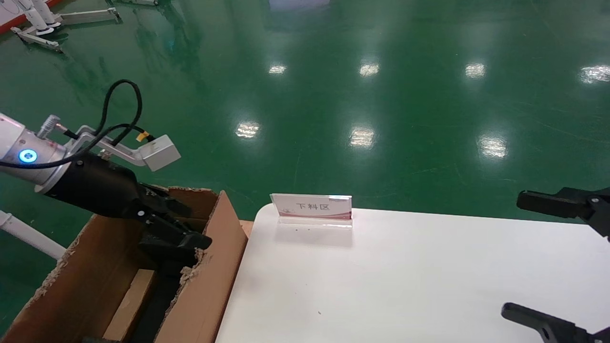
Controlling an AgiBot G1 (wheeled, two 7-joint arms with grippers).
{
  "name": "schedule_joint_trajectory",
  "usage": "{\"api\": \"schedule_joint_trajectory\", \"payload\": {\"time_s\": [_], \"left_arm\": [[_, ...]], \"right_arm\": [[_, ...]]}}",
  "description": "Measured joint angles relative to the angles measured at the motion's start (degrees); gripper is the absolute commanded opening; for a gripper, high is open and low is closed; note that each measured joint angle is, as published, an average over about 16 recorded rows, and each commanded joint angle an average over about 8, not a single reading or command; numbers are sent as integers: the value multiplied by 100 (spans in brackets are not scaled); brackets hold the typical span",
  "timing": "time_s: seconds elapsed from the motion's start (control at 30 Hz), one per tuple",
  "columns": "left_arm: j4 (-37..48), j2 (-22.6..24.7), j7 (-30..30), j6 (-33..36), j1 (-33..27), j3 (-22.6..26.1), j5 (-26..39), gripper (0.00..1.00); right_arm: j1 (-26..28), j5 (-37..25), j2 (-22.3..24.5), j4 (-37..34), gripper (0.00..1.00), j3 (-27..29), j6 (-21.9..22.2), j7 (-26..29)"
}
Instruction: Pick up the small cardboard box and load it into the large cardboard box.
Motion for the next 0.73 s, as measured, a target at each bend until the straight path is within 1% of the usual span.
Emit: {"api": "schedule_joint_trajectory", "payload": {"time_s": [0.5,0.73], "left_arm": [[-326,67,232,35,713,-1043,-79,100],[-402,80,290,44,879,-1285,-101,100]], "right_arm": [[0,0,0,0,100,0,0,0],[0,0,0,0,100,0,0,0]]}}
